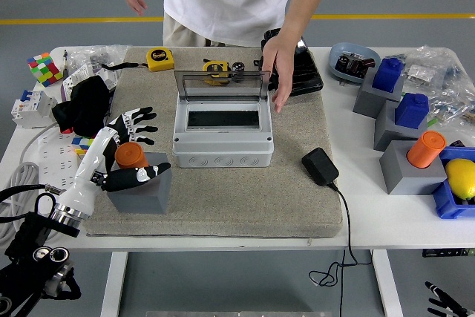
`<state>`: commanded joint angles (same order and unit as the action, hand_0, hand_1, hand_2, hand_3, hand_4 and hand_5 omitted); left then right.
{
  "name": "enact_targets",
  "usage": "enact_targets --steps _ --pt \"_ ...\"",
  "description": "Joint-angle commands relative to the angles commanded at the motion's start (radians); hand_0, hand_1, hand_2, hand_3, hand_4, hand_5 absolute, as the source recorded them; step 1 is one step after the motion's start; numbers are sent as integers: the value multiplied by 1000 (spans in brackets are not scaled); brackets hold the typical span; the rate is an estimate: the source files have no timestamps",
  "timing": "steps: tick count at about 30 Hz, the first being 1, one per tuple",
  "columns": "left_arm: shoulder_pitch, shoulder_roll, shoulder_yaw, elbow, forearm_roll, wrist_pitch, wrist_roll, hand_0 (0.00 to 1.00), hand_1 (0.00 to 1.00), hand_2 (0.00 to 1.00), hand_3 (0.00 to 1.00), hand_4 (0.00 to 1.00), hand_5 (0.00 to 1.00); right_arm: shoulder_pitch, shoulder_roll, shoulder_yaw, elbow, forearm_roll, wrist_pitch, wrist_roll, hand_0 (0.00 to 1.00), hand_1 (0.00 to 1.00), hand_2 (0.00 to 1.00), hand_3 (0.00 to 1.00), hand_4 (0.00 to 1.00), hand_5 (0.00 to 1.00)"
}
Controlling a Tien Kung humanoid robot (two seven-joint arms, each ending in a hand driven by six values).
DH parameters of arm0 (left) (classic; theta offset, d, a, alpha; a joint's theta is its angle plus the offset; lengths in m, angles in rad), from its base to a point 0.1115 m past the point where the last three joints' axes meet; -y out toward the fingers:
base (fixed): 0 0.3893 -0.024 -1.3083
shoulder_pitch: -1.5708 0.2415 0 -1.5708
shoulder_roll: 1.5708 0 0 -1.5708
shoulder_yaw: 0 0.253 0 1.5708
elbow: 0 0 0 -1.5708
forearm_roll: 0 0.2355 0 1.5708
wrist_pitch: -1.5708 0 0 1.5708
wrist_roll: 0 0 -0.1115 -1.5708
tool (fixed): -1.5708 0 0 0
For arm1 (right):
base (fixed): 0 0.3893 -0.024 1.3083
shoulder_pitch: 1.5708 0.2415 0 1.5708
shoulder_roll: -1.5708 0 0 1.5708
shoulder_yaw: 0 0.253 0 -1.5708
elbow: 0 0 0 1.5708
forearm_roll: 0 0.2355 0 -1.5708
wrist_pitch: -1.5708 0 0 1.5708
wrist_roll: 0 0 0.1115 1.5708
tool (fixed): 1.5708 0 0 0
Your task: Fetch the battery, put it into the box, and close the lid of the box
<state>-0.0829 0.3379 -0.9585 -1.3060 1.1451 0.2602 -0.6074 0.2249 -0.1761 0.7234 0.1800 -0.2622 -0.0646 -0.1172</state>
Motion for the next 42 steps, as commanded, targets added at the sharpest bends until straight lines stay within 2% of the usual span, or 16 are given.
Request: enact_targets --steps 4,5,10,11,16,17,22,23,28,29,34,35,40,41,42 --pt "-11 -4 20 15 -26 2 -17 466 655 759 773 998 2 2 0 -3 0 1 0 -1 642 692 684 562 930 492" --pt "-13 -5 27 20 -38 2 -24 461 607 644 724 998 2 2 0 -5 0 1 0 -1 642 694 684 563 931 488" --pt "-18 -6 49 37 -64 5 -38 461 607 644 724 998 2 3 0 -12 0 3 -1 -2 642 694 684 563 931 488" --pt "-19 -6 53 42 -69 6 -38 451 556 546 666 998 2 2 0 -15 0 5 -1 -1 642 693 684 563 932 489" --pt "-22 -10 62 62 -93 7 -38 451 556 546 666 998 2 -2 2 -19 0 8 -2 0 642 693 684 563 932 489" --pt "-22 -10 63 65 -96 6 -38 392 424 437 531 974 2 -3 2 -19 0 8 -2 0 642 693 684 563 932 489" --pt "-23 -12 69 77 -122 3 -38 392 424 437 531 974 2 -4 3 -14 0 7 -2 0 642 693 684 563 932 489" --pt "-24 -13 70 79 -127 2 -38 323 340 370 475 940 2 -5 4 -11 0 5 -2 0 642 694 684 562 933 490" --pt "-26 -16 72 82 -143 -1 -38 323 340 370 475 940 2 -6 5 -5 0 3 -1 -1 642 694 684 562 933 490" --pt "-27 -16 72 82 -148 -2 -38 187 233 298 380 885 2 -6 5 -3 0 1 -1 -1 642 692 684 563 932 488" --pt "-34 -23 75 89 -163 -2 -38 187 233 298 380 885 2 -5 5 -4 0 2 -1 -1 642 692 684 563 932 488" --pt "-35 -25 76 90 -165 -3 -38 61 138 231 301 779 2 -5 6 -5 0 4 -1 0 642 692 683 563 933 488" --pt "-41 -31 83 92 -165 0 -38 61 138 231 301 779 2 -5 7 -9 0 7 -1 1 642 692 683 563 933 488" --pt "-41 -31 85 92 -165 1 -38 18 84 199 268 717 2 -5 7 -8 0 7 -1 1 642 693 684 564 932 486" --pt "-41 -31 87 92 -165 2 -38 18 84 199 268 717 2 -6 7 -9 0 7 -1 1 642 693 684 564 932 486"
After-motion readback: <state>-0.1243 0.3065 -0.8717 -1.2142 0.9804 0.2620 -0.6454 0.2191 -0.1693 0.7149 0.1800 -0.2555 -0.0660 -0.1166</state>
